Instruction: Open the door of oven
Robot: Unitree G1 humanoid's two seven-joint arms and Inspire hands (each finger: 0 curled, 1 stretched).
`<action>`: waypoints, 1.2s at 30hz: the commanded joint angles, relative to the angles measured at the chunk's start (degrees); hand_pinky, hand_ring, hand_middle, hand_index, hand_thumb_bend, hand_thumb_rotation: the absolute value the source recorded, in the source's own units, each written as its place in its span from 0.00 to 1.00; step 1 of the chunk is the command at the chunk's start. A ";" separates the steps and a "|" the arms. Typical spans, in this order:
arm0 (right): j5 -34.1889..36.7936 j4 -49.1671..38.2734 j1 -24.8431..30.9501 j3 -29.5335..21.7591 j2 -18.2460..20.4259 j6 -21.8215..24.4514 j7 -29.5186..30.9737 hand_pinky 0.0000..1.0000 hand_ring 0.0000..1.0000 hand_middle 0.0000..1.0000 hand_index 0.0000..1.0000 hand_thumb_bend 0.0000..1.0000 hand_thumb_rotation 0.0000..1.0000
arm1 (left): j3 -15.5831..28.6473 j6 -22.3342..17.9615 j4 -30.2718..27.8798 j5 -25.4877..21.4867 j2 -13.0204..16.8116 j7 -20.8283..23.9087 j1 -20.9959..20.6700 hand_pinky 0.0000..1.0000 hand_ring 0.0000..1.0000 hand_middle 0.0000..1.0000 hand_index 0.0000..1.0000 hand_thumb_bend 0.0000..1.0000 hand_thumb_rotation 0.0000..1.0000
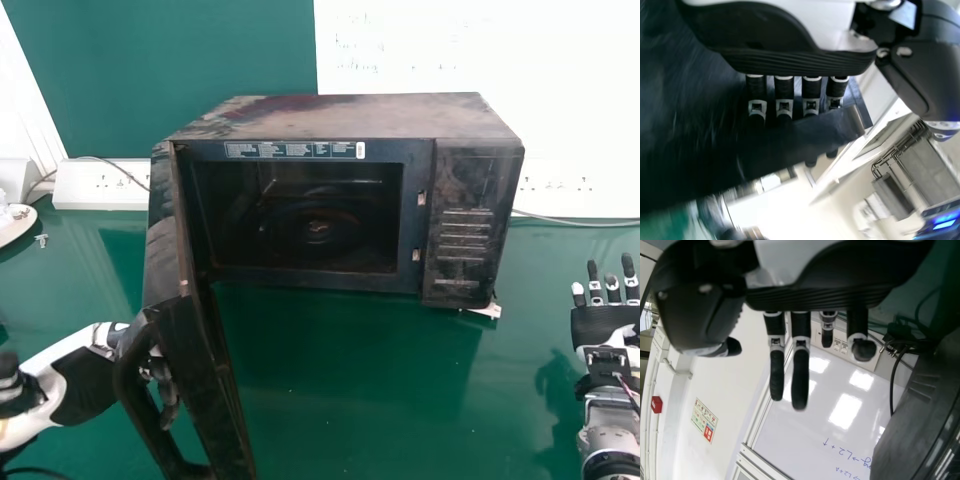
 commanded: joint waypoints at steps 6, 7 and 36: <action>-0.52 -0.19 -0.05 -0.04 -1.45 0.64 -0.07 0.55 0.61 0.71 0.78 1.00 0.88 | 20.11 -7.08 -3.71 -15.25 -0.07 1.52 -10.96 0.03 0.08 0.21 0.49 0.50 0.08; -0.76 -0.17 0.01 0.14 -1.55 0.44 -0.03 0.54 0.60 0.70 0.77 1.00 0.88 | 20.78 -7.91 -4.19 -14.19 0.49 1.84 -10.70 0.03 0.07 0.20 0.48 0.51 0.07; -1.92 0.48 0.26 -0.60 -2.94 0.61 0.43 0.56 0.58 0.71 0.74 1.00 0.88 | 32.92 6.59 37.64 -12.78 23.06 0.06 -16.05 0.05 0.10 0.20 0.44 0.92 0.67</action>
